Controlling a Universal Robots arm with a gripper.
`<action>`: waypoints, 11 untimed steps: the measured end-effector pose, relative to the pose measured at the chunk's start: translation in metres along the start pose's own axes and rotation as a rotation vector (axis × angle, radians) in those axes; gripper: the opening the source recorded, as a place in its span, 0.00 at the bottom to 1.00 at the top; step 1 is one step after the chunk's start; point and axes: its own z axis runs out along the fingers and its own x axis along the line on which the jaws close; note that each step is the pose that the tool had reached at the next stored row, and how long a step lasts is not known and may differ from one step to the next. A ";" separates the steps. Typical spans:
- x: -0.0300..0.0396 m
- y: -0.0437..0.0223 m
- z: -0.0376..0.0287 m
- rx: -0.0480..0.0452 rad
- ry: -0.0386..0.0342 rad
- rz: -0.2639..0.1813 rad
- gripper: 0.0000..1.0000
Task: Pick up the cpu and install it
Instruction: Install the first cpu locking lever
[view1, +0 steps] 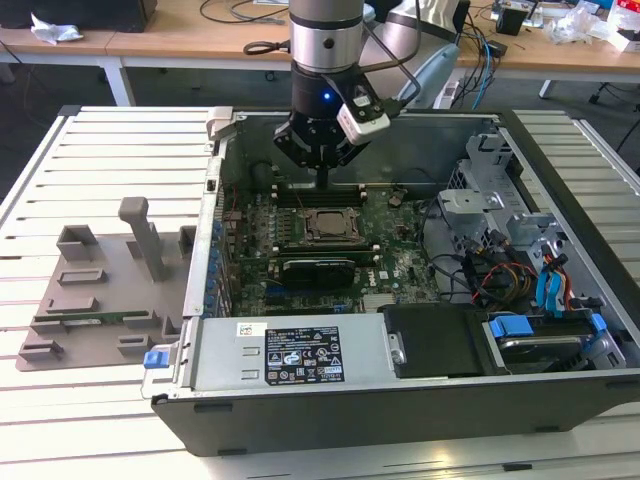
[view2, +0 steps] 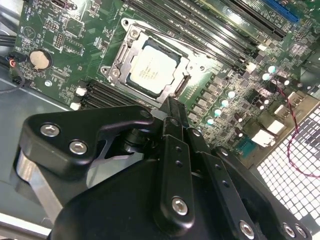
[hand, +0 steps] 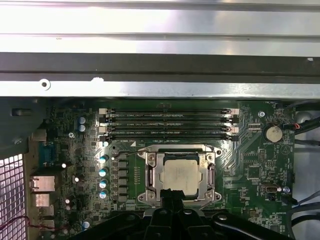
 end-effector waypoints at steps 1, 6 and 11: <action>0.0009 0.0000 0.0001 0.0000 0.0000 0.000 0.11; 0.0087 0.0040 0.0013 0.0000 -0.0001 0.000 0.11; 0.0196 0.0059 0.0024 0.0000 -0.0001 0.000 0.11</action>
